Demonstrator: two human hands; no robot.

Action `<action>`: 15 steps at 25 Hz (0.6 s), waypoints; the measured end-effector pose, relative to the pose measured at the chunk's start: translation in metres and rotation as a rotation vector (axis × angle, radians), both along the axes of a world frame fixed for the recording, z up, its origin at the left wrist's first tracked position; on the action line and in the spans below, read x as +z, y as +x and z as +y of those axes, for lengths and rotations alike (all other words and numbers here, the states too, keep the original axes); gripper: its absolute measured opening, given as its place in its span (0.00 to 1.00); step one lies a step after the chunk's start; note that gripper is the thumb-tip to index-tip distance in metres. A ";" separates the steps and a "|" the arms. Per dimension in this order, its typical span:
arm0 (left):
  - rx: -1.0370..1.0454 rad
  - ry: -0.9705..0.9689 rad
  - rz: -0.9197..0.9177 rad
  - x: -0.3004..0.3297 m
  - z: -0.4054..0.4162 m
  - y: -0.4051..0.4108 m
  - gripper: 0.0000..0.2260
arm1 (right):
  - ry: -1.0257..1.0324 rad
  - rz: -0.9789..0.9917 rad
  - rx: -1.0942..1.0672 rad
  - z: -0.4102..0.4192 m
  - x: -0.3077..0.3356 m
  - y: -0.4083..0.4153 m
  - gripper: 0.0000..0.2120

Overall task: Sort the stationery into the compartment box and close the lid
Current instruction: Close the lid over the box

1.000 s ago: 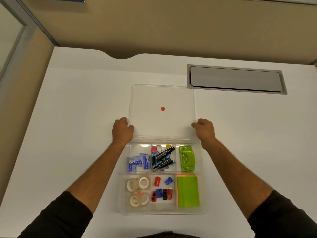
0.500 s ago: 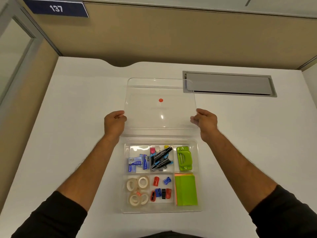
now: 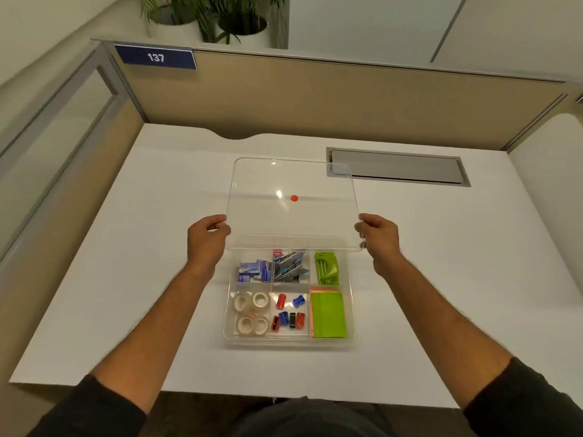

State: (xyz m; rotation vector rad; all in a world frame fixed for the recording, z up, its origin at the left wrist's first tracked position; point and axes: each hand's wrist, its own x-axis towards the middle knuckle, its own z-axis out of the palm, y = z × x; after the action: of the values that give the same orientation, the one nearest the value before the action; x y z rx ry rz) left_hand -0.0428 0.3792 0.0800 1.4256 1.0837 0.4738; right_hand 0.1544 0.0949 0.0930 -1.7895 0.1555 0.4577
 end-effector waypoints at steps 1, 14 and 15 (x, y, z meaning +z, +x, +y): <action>0.005 0.007 0.003 0.000 -0.008 -0.013 0.14 | -0.003 0.001 0.019 -0.009 0.000 -0.011 0.17; -0.022 -0.036 0.149 -0.035 -0.103 -0.138 0.15 | -0.162 0.061 0.180 -0.108 -0.051 -0.137 0.19; -0.035 -0.038 0.158 -0.038 -0.106 -0.143 0.15 | -0.173 0.061 0.186 -0.112 -0.054 -0.144 0.19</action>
State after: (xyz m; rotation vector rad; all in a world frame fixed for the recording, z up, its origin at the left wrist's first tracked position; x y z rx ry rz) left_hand -0.1856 0.2736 0.0422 1.4647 1.1852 0.3171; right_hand 0.0104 -0.0174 0.0392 -1.9699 0.0723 0.6488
